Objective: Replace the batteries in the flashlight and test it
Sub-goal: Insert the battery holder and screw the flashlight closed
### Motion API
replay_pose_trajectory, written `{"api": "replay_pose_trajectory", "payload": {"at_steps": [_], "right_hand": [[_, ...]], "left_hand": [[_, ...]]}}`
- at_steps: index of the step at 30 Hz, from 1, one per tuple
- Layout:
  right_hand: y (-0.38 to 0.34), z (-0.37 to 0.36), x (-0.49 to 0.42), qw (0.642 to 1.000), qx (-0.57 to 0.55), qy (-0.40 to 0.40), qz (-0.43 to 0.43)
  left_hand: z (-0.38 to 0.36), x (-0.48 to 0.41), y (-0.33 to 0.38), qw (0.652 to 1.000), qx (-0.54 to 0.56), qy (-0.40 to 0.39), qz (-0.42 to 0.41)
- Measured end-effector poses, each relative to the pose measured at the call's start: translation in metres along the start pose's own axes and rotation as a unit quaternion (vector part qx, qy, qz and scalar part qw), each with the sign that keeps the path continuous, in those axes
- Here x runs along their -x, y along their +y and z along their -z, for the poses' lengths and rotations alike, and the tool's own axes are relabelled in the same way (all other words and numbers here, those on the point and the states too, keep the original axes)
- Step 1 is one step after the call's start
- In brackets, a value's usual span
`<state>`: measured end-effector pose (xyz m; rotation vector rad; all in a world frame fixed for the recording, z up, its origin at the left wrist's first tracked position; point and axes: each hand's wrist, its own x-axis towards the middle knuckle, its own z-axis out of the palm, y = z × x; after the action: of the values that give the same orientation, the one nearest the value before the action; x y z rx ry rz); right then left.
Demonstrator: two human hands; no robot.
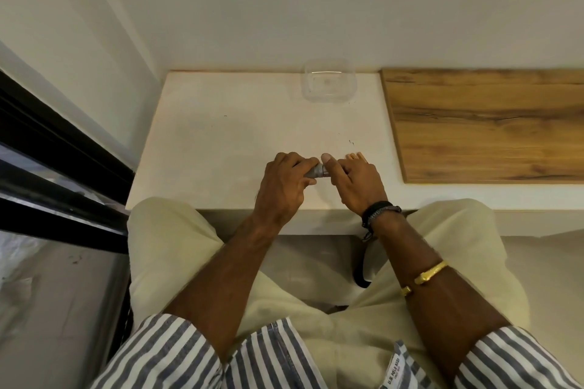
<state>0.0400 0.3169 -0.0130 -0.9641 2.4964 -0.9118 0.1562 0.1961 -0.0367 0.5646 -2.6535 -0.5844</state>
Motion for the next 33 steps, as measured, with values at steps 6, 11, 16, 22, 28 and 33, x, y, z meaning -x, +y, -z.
{"api": "replay_pose_trajectory", "payload": {"at_steps": [6, 11, 16, 22, 28, 33], "right_hand": [[0.009, 0.005, -0.001, 0.991, -0.110, -0.056, 0.052], [0.008, 0.004, -0.002, 0.989, -0.136, -0.041, 0.050], [0.003, 0.003, 0.000, 0.998, -0.065, -0.011, 0.023], [-0.002, 0.003, 0.002, 0.998, -0.055, -0.011, -0.029], [0.005, 0.008, 0.000, 0.990, -0.125, -0.039, 0.051], [0.003, 0.006, 0.001, 0.992, -0.113, -0.021, 0.058]], "left_hand": [[0.001, -0.001, -0.003, 0.999, -0.012, -0.009, 0.039], [0.001, -0.001, -0.002, 0.999, -0.011, -0.009, 0.033], [0.001, -0.001, 0.000, 1.000, -0.001, -0.004, 0.009], [0.001, -0.001, 0.003, 1.000, -0.002, -0.006, -0.003], [0.002, -0.003, -0.002, 0.999, 0.001, -0.012, 0.045], [0.003, -0.002, -0.002, 0.999, 0.001, -0.007, 0.037]]}}
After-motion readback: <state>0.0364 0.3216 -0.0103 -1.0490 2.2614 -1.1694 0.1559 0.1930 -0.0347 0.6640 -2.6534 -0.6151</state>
